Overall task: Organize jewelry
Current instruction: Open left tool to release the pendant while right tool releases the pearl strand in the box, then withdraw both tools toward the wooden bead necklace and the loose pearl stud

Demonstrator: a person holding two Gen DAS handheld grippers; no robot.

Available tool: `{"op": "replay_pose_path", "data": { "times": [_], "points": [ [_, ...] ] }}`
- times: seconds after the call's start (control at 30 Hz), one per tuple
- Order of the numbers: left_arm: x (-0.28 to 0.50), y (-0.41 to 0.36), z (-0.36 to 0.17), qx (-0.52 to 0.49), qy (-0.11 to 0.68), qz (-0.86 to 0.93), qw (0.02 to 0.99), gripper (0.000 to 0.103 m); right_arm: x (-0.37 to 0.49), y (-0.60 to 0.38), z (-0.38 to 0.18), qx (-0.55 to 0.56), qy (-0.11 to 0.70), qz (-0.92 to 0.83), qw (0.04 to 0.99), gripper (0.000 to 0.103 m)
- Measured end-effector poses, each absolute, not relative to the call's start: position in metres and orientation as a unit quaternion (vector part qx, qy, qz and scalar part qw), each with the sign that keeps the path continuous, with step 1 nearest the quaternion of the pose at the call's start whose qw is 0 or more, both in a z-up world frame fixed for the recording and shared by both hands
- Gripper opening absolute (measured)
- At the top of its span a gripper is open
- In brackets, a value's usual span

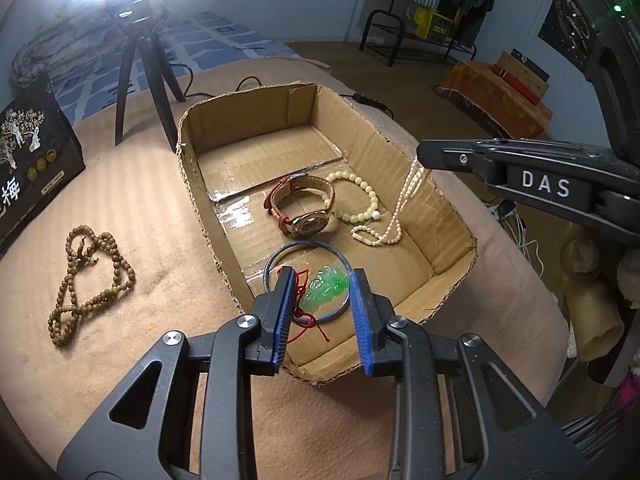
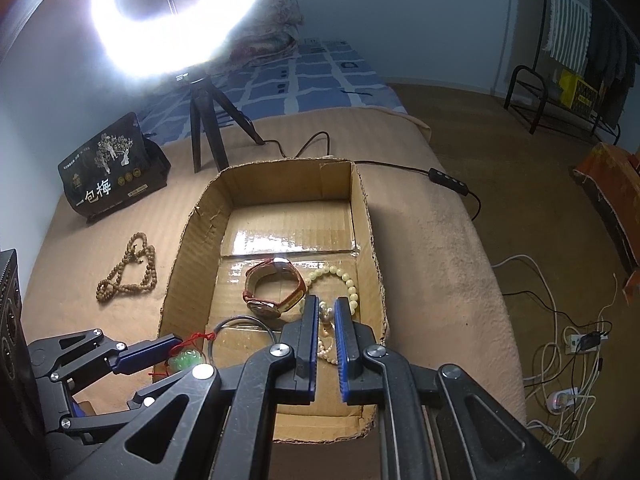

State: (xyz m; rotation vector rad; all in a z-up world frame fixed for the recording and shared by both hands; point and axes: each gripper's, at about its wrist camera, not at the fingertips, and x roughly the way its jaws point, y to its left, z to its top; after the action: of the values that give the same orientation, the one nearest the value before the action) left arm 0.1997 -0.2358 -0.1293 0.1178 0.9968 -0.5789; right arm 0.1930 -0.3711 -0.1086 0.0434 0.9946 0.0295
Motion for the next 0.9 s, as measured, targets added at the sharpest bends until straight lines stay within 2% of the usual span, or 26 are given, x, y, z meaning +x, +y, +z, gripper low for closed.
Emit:
{"op": "replay_pose_path", "data": {
  "times": [0.07, 0.13, 0.27, 0.77, 0.9],
  "points": [
    [0.199, -0.235, -0.129, 0.053, 0.471, -0.271, 0.838, 0.055, 0.193, -0.371, -0.108, 0.020, 0.473, 0.012, 0.881, 0.046],
    [0.199, -0.232, -0.128, 0.053, 0.468, -0.267, 0.841, 0.057, 0.191, -0.369, -0.105, 0.014, 0.466, 0.006, 0.885, 0.064],
    [0.201, -0.227, -0.127, 0.047, 0.471, -0.262, 0.841, 0.057, 0.190, -0.368, -0.102, 0.011, 0.459, 0.005, 0.888, 0.079],
    [0.196, -0.200, -0.115, 0.043, 0.469, -0.250, 0.846, 0.058, 0.189, -0.352, -0.093, 0.020, 0.444, 0.014, 0.896, 0.096],
    [0.195, -0.183, -0.111, 0.039, 0.470, -0.243, 0.848, 0.058, 0.189, -0.342, -0.092, 0.021, 0.441, 0.023, 0.897, 0.098]
  ]
}}
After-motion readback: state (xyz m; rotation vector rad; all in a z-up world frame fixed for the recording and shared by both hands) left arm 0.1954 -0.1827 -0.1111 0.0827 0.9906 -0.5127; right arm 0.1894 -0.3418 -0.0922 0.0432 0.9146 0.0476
